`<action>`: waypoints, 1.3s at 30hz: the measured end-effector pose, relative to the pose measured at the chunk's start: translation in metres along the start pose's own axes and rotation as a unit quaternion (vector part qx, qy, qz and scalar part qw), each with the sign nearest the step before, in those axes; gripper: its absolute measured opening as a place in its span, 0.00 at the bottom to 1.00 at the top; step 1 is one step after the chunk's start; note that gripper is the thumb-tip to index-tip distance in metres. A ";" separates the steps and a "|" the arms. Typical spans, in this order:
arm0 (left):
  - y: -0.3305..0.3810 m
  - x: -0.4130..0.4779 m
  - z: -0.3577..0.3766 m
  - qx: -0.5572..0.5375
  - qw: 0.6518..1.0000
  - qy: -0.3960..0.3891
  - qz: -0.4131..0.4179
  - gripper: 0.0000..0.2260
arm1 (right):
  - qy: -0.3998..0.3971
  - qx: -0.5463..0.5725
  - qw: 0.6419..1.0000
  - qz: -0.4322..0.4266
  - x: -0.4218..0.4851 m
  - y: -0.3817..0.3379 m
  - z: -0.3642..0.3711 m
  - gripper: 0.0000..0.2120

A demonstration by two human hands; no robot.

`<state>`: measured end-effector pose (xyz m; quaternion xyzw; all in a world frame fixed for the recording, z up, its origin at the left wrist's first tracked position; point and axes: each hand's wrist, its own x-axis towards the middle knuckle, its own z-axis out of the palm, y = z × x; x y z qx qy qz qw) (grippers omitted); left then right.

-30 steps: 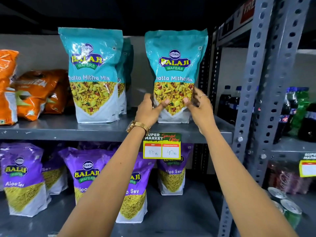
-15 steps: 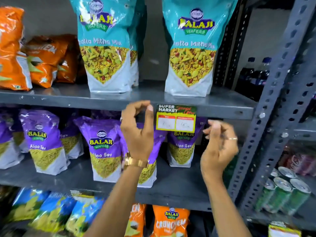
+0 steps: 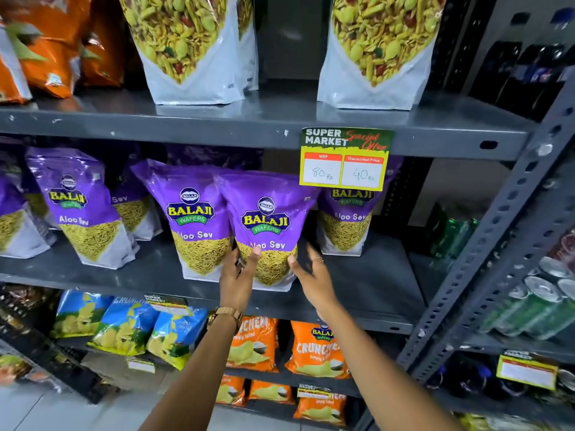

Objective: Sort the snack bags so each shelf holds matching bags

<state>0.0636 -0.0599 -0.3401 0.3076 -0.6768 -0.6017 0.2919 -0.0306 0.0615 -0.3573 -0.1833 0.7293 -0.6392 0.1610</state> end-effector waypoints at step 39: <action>0.011 -0.015 0.127 0.200 0.970 -0.100 0.100 0.31 | 0.166 -0.072 0.983 0.027 -0.017 -0.004 -0.122 0.23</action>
